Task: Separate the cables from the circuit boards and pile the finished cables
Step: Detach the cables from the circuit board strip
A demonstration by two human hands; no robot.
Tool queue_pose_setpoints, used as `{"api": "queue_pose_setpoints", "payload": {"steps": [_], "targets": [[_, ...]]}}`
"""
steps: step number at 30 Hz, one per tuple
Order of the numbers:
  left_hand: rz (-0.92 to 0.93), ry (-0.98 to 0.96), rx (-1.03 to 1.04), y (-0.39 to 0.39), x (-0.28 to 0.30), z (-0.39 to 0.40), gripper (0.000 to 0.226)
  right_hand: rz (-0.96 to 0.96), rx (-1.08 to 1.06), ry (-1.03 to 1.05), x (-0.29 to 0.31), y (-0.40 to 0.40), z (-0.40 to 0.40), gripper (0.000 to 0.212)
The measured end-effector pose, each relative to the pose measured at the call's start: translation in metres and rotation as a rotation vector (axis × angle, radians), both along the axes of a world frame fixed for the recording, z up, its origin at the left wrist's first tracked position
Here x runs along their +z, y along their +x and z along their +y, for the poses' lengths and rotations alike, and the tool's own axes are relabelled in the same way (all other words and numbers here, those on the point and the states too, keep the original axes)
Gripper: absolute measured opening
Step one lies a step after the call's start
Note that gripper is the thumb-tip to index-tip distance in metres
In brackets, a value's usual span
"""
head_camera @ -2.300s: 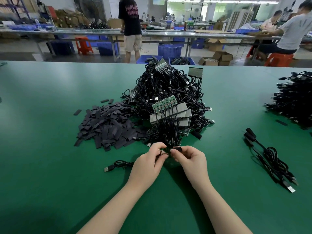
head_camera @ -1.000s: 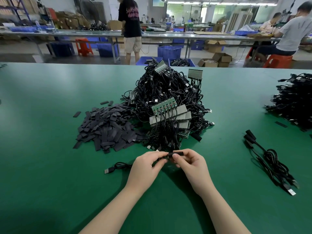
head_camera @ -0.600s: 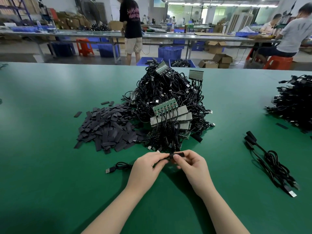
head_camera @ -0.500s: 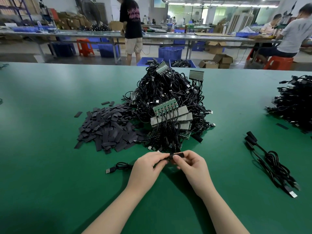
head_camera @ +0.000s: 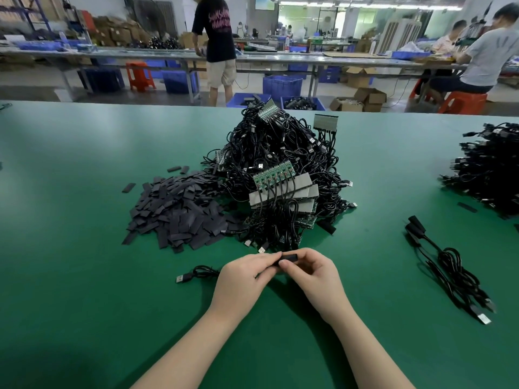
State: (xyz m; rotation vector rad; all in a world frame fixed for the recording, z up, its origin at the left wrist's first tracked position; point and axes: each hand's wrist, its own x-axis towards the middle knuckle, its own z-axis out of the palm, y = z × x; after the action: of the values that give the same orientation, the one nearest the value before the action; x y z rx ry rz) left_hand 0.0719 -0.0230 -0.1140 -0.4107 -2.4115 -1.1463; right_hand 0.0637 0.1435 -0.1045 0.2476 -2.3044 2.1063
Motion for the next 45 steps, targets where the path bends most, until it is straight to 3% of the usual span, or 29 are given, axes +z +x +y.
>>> {"api": "queue_pose_setpoints", "payload": {"steps": [7, 12, 21, 40, 45], "targets": [[0.103, -0.127, -0.01, 0.0017, 0.0028, 0.0054, 0.034, -0.045, -0.048, -0.103, 0.0007, -0.0005, 0.0029, 0.016], [0.148, -0.163, 0.162, -0.0014, 0.0035, 0.0034, 0.027, -0.089, -0.08, -0.14, 0.0007, -0.0012, 0.0031, 0.003], [0.362, -0.248, 0.094, -0.0041, -0.0044, 0.0025, 0.02, -0.079, -0.062, -0.098, 0.0012, 0.0006, 0.0017, 0.011], [0.261, -0.251, 0.112, -0.0004, 0.0012, 0.0044, 0.028, -0.023, -0.021, 0.027, 0.0042, 0.0022, -0.0037, 0.021], [0.259, -0.256, 0.081, -0.0009, 0.0011, 0.0035, 0.019, -0.019, -0.055, 0.026, 0.001, 0.0014, -0.0017, 0.017]]}}
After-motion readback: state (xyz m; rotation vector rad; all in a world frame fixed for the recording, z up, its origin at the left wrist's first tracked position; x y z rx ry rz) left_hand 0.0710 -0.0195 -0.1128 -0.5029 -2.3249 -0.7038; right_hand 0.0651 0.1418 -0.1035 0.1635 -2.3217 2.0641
